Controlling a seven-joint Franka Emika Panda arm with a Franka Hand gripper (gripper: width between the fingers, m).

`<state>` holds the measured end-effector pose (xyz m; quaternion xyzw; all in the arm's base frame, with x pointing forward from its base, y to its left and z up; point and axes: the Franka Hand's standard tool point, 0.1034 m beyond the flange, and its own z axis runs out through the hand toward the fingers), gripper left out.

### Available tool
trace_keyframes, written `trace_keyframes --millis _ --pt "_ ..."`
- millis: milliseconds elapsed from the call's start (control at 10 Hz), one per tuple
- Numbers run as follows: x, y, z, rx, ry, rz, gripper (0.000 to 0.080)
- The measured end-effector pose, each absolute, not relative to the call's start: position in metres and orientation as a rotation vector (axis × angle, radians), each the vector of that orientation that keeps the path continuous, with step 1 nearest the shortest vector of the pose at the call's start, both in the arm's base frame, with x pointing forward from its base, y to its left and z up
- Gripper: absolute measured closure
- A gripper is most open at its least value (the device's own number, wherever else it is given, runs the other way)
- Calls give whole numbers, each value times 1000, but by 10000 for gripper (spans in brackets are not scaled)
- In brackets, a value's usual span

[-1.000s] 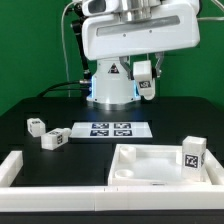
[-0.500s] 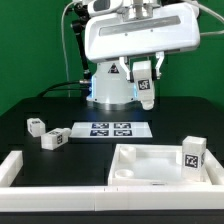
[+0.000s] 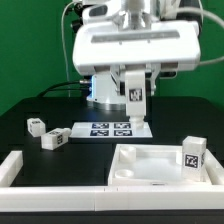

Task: Assemble square table

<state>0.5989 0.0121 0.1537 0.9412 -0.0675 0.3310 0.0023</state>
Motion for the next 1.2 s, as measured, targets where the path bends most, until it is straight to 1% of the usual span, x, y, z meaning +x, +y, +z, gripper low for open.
trace_keyframes --millis 100,200,300,400,700,1000,1200 --pt "602 12 157 2957 -214 1037 511" --pt "602 12 157 2955 -213 1039 511" --pt "600 10 151 2952 -206 1031 511" --pt "597 5 135 2952 -205 995 511" --pt "600 0 107 2957 -210 946 511" --pt "593 -6 89 2964 -219 895 511" --pt "595 -6 86 2967 -220 885 511"
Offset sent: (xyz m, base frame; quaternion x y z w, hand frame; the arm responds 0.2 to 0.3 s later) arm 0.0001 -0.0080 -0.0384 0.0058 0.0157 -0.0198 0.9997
